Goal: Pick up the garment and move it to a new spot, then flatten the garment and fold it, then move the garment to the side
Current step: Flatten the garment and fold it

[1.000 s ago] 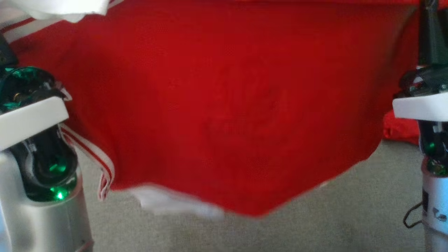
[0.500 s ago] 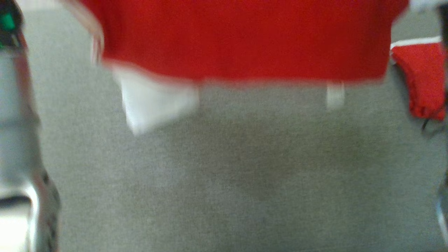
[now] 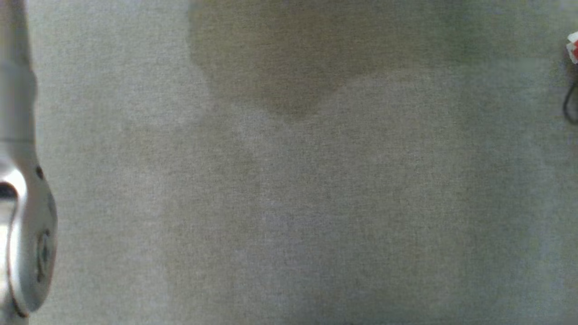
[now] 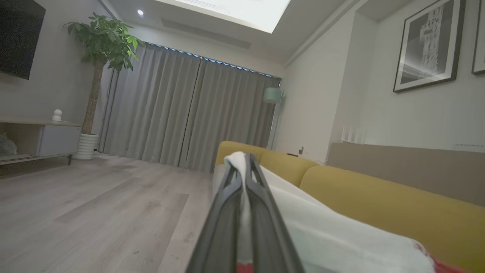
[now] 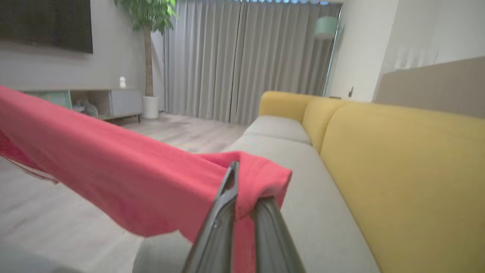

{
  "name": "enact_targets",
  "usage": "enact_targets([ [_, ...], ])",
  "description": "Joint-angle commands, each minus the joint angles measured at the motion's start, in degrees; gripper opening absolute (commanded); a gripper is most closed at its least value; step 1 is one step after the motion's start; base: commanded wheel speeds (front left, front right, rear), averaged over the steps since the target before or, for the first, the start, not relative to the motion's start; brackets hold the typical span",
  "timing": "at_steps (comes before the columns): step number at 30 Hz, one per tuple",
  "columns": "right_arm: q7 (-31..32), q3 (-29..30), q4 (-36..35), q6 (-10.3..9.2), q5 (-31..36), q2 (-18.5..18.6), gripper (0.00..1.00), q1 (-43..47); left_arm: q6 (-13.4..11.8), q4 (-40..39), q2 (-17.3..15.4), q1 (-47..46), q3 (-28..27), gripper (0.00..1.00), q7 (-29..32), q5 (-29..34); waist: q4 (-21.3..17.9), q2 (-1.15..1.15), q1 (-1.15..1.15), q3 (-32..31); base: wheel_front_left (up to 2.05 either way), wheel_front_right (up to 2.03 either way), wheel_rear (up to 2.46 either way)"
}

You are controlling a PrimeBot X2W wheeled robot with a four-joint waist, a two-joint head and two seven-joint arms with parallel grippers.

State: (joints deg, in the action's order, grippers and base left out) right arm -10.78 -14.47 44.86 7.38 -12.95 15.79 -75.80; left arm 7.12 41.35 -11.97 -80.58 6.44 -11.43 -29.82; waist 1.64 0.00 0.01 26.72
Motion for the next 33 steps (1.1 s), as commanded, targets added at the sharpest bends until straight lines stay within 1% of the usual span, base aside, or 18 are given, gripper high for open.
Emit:
enact_targets([
  [1,0.95,-2.01,1.44,0.11,-0.64,-0.34,0.00,1.51,0.23,-0.37,-3.09,1.11,0.96,0.00,-0.96,0.56,0.32,0.00,-0.01,-0.23,0.00,0.00,0.00],
  [5,4.49,-7.92,6.75,0.11,-4.07,0.78,0.00,5.77,0.33,1.05,-3.73,8.44,4.58,0.00,-2.21,-0.20,0.93,0.00,-0.01,-1.54,0.00,0.00,0.00],
  [8,8.02,-13.32,8.24,0.11,-8.01,2.43,0.00,9.30,0.34,0.44,-4.76,15.25,7.74,0.00,-2.58,-1.30,1.47,0.00,-0.01,-3.04,0.00,0.00,0.00],
  [11,10.64,-17.77,7.18,0.11,-12.56,5.48,0.00,12.46,0.35,-1.71,-5.91,21.69,10.31,0.00,-2.84,-2.95,2.30,0.00,-0.01,-4.71,0.00,0.00,0.00],
  [12,10.64,-17.77,7.18,0.11,-12.56,5.48,0.00,12.46,0.35,-1.71,-5.91,21.69,10.31,0.00,-2.84,-2.95,2.30,0.00,-0.01,-4.71,0.00,0.00,0.00],
  [15,11.82,-21.84,4.66,0.11,-15.92,9.23,0.00,15.87,0.35,-4.85,-7.18,28.03,13.55,0.00,-2.42,-5.21,2.98,0.00,-0.01,-7.13,0.00,0.00,0.00],
  [20,12.87,-26.53,0.12,0.11,-20.35,14.88,0.00,21.30,0.35,-12.35,-10.74,37.00,19.41,0.00,2.33,-10.50,3.75,0.00,-0.01,-10.95,0.00,0.00,0.00],
  [25,13.13,-29.09,-2.94,0.11,-23.24,18.62,0.00,26.55,0.36,-20.52,-15.11,44.33,24.00,0.00,7.67,-14.44,4.31,0.00,-0.01,-14.96,0.00,0.00,0.00],
  [27,13.30,-30.08,-3.97,0.11,-23.95,19.56,0.00,28.72,0.36,-23.74,-16.75,47.03,25.19,0.00,9.70,-16.15,4.39,0.00,-0.01,-16.57,0.00,0.00,0.00],
  [31,13.90,-31.76,-4.87,0.11,-25.87,20.11,0.00,34.25,0.24,-28.55,-19.51,53.43,26.08,0.00,12.74,-19.12,4.14,0.00,-0.01,-21.65,0.00,0.00,0.00],
  [33,14.60,-32.27,-5.39,0.11,-27.19,20.20,0.00,36.85,-0.44,-31.17,-20.90,56.59,26.33,0.00,14.04,-20.07,3.91,0.00,-0.01,-23.75,0.00,0.00,0.00],
])
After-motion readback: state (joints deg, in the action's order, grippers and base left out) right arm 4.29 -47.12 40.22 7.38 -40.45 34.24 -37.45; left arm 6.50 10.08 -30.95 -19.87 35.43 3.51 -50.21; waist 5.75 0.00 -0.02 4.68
